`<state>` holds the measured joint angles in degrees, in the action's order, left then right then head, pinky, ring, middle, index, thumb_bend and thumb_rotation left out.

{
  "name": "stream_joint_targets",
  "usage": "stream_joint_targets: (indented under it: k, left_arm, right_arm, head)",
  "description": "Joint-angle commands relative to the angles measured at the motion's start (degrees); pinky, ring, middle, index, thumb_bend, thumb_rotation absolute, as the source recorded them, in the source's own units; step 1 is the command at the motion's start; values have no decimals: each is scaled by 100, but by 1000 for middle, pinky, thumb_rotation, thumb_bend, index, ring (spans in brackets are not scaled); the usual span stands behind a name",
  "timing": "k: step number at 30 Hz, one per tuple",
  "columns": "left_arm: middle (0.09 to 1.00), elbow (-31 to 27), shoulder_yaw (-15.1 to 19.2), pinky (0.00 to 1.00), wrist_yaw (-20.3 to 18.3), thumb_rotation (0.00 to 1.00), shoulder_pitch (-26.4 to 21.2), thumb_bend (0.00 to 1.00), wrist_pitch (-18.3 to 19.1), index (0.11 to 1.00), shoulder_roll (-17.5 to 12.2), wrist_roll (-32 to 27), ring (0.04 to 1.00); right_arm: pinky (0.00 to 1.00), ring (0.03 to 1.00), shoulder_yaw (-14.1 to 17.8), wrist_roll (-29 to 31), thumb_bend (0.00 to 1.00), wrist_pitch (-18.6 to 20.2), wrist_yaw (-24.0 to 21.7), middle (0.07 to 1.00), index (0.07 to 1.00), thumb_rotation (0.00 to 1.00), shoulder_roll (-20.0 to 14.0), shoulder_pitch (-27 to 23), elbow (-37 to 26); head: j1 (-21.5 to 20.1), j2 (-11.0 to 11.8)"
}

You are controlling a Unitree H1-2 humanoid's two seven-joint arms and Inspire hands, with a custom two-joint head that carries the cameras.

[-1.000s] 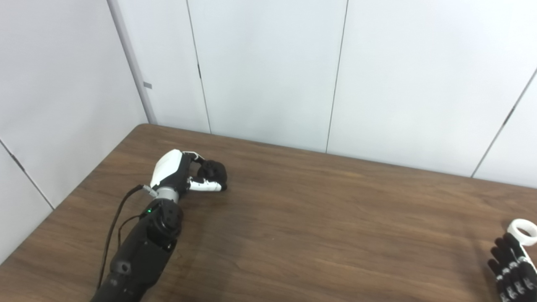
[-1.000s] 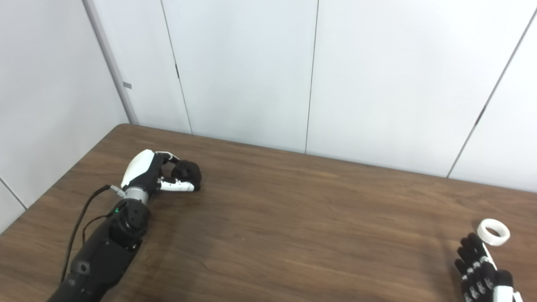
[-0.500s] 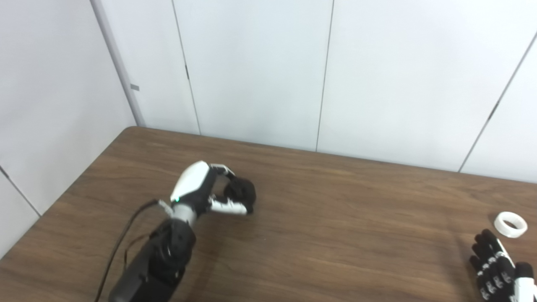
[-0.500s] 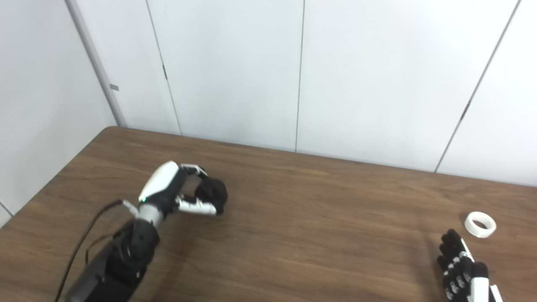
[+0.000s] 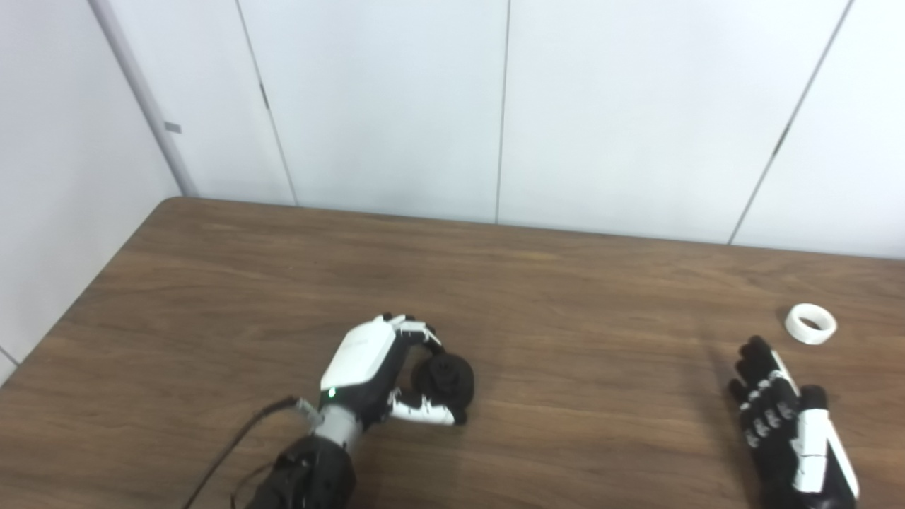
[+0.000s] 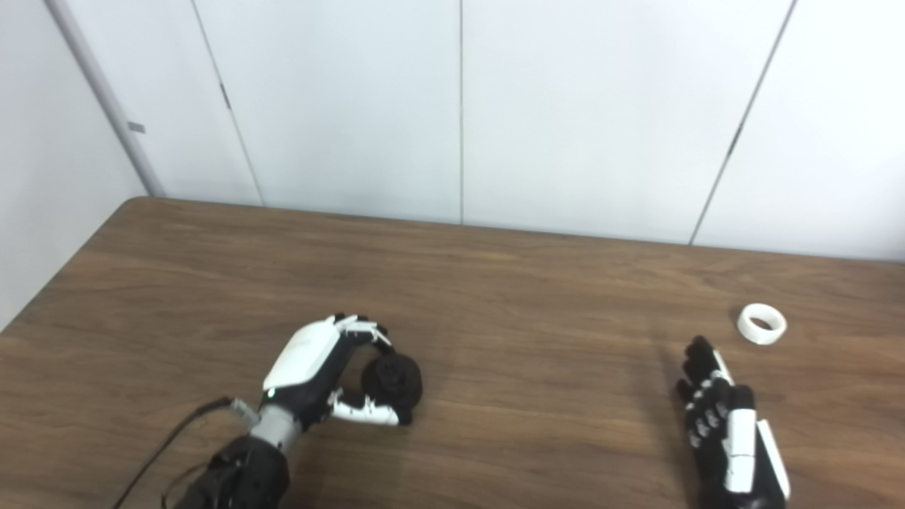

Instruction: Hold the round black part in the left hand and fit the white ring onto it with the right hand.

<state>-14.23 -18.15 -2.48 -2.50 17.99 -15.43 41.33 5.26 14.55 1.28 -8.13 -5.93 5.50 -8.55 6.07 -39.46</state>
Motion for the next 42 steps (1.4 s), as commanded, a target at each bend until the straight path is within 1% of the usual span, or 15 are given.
stream_joint_targets:
  k: [1, 3, 7, 13, 16, 20, 24, 28, 33, 42]
  left_arm:
    - [819, -172, -28, 1000, 196, 52, -32, 517, -255, 487, 72, 165, 921]
    - [821, -149, -65, 1000, 218, 53, 51, 516, -343, 487, 185, 222, 919]
    - [821, -85, -145, 1000, 244, 54, 175, 516, -567, 487, 287, 375, 916]
    - [819, -79, -262, 1000, 187, 54, 365, 515, -652, 487, 414, 543, 926]
    - [817, -65, -334, 1000, 217, 52, 467, 516, -730, 487, 470, 620, 922]
    - [818, -68, -433, 1000, 160, 53, 586, 516, -737, 487, 544, 739, 915]
    - [815, -30, -491, 1000, 149, 52, 666, 517, -799, 486, 605, 802, 921]
    - [822, -97, -558, 1000, 20, 52, 745, 517, -721, 487, 666, 873, 931]
    - [824, -132, -622, 1000, -62, 51, 811, 518, -708, 486, 708, 926, 929]
    - [822, -27, -701, 1000, 52, 52, 880, 517, -807, 486, 732, 944, 922]
  right_arm:
    - [1000, 1000, -46, -33, 636, 75, 48, 982, 965, 1000, 59, 53, -90]
    - [1000, 1000, -68, -82, 639, 101, 81, 983, 967, 1000, 93, 73, -132]
    - [1000, 1000, -105, -180, 638, 131, 136, 989, 973, 1000, 130, 107, -199]
    - [1000, 1000, -147, -199, 657, 180, 194, 987, 965, 1000, 175, 139, -294]
    - [1000, 1000, -169, -222, 658, 190, 221, 986, 957, 1000, 213, 140, -357]
    - [1000, 1000, -198, -259, 661, 315, 269, 989, 960, 1000, 269, 155, -487]
    - [1000, 1000, -216, -291, 661, 449, 336, 993, 963, 1000, 304, 164, -594]
    - [1000, 1000, -229, -292, 662, 497, 367, 996, 964, 1000, 294, 161, -658]
    - [1000, 1000, -241, -302, 655, 591, 425, 996, 960, 1000, 324, 149, -767]
    - [1000, 1000, -214, -353, 645, 719, 520, 1000, 967, 999, 358, 114, -916]
  head:
    - [-4, -7]
    - [-50, -37]
    - [-108, -89]
    - [-270, -218]
    - [-360, -284]
    - [-468, -371]
    - [-479, -408]
    - [-478, -457]
    - [-488, -506]
    - [-591, -540]
